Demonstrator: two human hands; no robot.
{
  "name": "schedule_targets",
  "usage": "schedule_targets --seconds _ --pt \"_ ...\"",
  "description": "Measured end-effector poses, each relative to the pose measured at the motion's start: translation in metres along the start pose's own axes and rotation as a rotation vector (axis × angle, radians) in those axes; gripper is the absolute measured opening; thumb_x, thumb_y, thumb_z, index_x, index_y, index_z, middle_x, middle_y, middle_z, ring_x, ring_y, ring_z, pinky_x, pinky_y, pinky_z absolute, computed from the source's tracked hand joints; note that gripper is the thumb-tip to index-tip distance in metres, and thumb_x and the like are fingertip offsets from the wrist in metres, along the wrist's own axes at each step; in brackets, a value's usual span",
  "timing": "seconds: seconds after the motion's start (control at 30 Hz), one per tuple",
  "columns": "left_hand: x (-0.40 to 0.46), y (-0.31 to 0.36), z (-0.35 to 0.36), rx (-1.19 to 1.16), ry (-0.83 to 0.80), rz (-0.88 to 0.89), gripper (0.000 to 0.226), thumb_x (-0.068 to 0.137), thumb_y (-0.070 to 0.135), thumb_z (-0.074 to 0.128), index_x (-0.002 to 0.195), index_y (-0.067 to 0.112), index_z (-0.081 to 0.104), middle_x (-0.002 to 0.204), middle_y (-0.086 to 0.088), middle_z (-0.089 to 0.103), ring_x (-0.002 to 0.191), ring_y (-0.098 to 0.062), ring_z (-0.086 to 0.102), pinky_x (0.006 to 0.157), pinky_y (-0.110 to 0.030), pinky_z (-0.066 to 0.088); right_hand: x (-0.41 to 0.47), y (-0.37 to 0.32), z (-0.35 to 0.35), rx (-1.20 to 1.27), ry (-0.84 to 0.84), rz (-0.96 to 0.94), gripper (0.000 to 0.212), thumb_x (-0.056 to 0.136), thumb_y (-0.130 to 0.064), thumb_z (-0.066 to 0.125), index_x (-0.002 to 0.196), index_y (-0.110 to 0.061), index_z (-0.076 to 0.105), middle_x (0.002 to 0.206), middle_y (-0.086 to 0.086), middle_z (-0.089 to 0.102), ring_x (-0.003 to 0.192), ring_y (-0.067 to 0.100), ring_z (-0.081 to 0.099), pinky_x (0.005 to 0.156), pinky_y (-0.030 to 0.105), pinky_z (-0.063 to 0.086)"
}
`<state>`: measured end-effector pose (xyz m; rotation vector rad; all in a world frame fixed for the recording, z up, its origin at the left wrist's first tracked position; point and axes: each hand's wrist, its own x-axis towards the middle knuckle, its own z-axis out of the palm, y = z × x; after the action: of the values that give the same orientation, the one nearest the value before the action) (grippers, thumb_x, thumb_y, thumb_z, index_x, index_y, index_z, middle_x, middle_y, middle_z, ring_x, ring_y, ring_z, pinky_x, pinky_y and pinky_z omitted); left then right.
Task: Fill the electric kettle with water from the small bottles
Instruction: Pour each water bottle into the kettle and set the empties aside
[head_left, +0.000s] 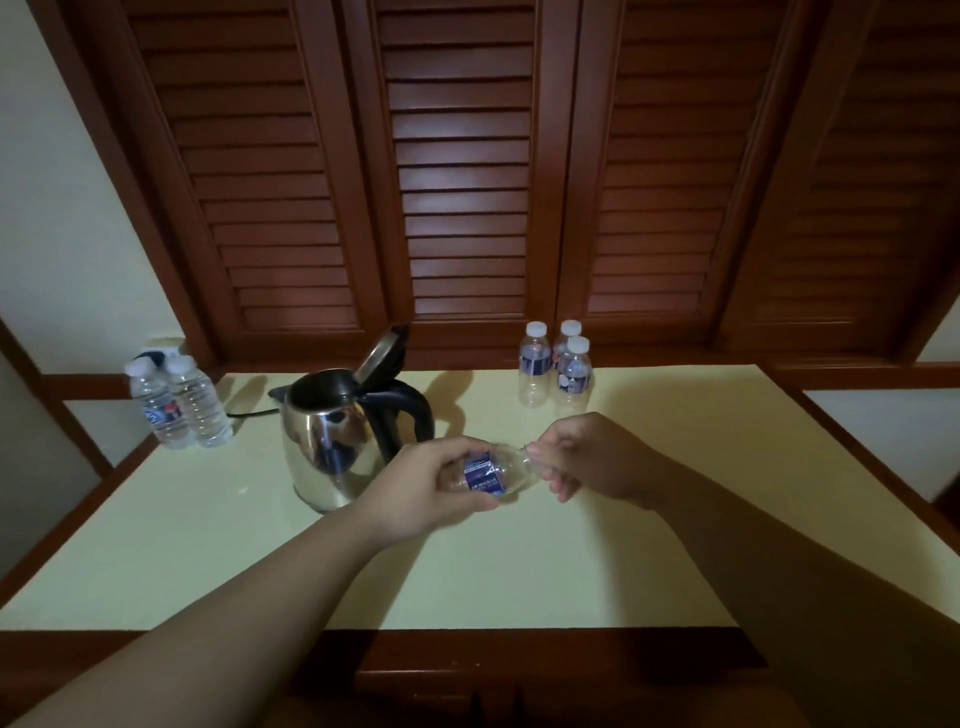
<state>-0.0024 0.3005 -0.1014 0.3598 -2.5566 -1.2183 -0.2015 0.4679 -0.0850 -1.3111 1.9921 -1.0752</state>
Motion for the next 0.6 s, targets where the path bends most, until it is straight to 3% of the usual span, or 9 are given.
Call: schedule_targets --seconds 0.1,0.23,0.33,0.47,0.6 --pt "0.013 0.005 0.011 -0.007 -0.018 0.002 0.047 0.083 0.030 0.088 0.126 0.030 0.070 0.109 0.011 0.076 0.100 -0.010 0.073 0.091 -0.037 0.060 0.001 0.008 -0.010 -0.084 0.038 0.062 0.043 0.103 -0.039 0.060 0.082 -0.001 0.068 0.064 0.001 0.067 0.056 0.013 0.064 0.064 0.030 0.057" --pt "0.032 0.005 0.020 0.015 -0.028 -0.007 0.049 0.081 0.033 0.089 0.126 0.033 0.070 0.111 0.010 0.077 0.102 -0.012 0.073 0.092 -0.042 0.060 -0.001 0.026 -0.031 0.011 0.055 0.013 0.021 0.091 -0.027 0.080 0.102 -0.010 0.074 0.087 0.004 0.077 0.075 0.021 0.077 0.076 0.040 0.065" --pt "0.045 0.008 0.028 0.039 -0.005 0.024 0.048 0.080 0.033 0.090 0.124 0.033 0.070 0.111 0.010 0.076 0.103 -0.011 0.072 0.094 -0.042 0.058 0.000 0.035 -0.040 -0.070 0.048 -0.021 0.019 0.094 -0.033 0.076 0.095 -0.014 0.073 0.079 0.003 0.077 0.071 0.019 0.077 0.077 0.037 0.065" --pt "0.064 0.003 0.037 0.182 0.056 0.100 0.052 0.077 0.045 0.088 0.124 0.040 0.065 0.112 0.015 0.070 0.105 -0.007 0.067 0.094 -0.040 0.054 0.008 0.045 -0.046 -0.113 0.111 -0.094 0.031 0.098 -0.036 0.070 0.084 -0.009 0.070 0.067 0.005 0.070 0.057 0.012 0.066 0.059 0.027 0.054" --pt "0.075 -0.006 0.041 0.231 0.107 0.099 0.051 0.079 0.044 0.085 0.124 0.040 0.061 0.112 0.020 0.067 0.105 -0.001 0.064 0.092 -0.032 0.053 0.022 0.067 -0.046 -0.124 0.267 -0.168 0.056 0.093 -0.057 0.065 0.074 -0.004 0.068 0.066 0.017 0.064 0.057 0.027 0.058 0.056 0.038 0.045"
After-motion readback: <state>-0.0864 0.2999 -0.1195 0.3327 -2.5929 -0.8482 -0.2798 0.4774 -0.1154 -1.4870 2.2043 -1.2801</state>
